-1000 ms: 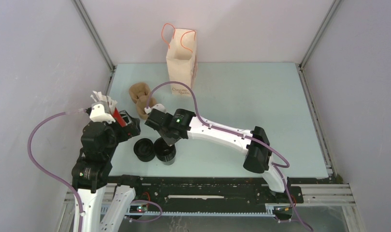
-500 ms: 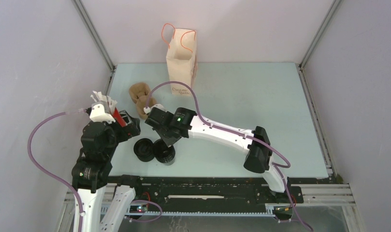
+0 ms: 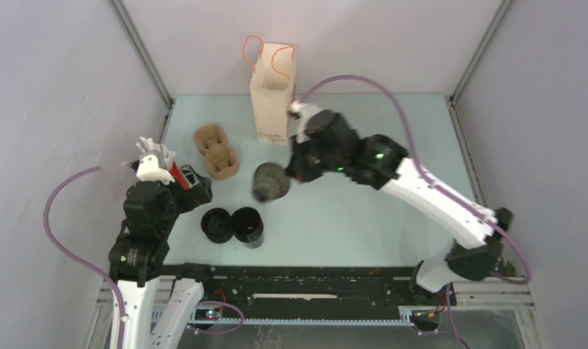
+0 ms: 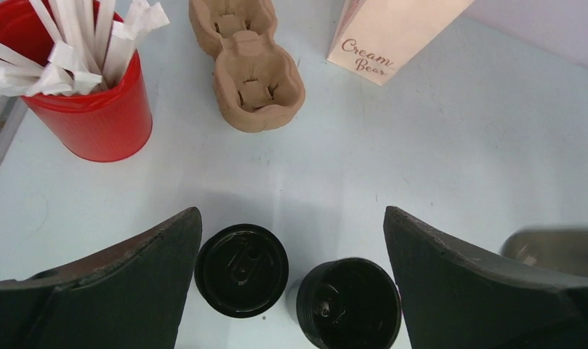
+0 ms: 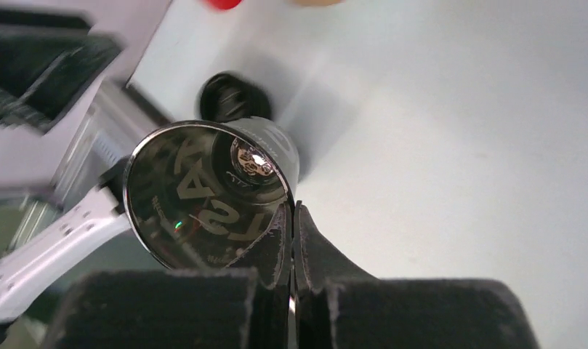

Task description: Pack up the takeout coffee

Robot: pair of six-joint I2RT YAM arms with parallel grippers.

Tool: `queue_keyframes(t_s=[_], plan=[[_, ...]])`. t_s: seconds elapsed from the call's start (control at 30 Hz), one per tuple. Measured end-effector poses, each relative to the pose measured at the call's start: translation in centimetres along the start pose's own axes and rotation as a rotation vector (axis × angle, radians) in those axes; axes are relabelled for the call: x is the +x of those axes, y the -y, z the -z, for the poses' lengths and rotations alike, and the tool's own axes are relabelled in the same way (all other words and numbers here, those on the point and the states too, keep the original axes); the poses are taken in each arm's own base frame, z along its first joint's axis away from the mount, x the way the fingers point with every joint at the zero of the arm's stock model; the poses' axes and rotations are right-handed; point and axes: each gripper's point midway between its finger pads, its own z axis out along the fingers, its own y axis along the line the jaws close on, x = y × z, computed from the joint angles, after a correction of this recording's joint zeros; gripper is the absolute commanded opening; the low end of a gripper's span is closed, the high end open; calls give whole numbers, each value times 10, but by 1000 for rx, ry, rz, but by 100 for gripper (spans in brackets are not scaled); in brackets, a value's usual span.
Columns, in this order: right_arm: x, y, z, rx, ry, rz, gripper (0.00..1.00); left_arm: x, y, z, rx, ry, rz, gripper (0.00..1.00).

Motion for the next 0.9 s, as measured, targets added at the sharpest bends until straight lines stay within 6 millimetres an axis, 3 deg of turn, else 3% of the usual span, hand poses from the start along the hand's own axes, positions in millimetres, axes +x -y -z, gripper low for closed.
queue_keyframes(t_s=[0.07,0.17,0.27,0.33,0.4,0.5,0.6,0.77,0.9], plan=[[-8,41,19,61,58,-54,0,4,1,-4,3,-26,6,100],[3,122,31,225,84,-145,0,25,1,-14,0,-108,20,100],[42,201,24,414,6,-216,0,62,-6,-24,-39,-261,33,100],[74,236,14,499,-80,-234,0,85,-6,-29,-64,-376,26,96],[102,259,5,542,-159,-246,0,98,-1,-33,-71,-447,23,88],[119,273,-6,552,-215,-245,0,121,1,-44,-104,-553,36,79],[116,272,-18,514,-204,-220,0,141,-2,-53,-155,-639,50,74],[108,268,-27,468,-165,-194,0,147,-7,-68,-233,-655,85,59],[112,269,-30,461,-167,-191,0,153,-11,-78,-287,-669,96,56]])
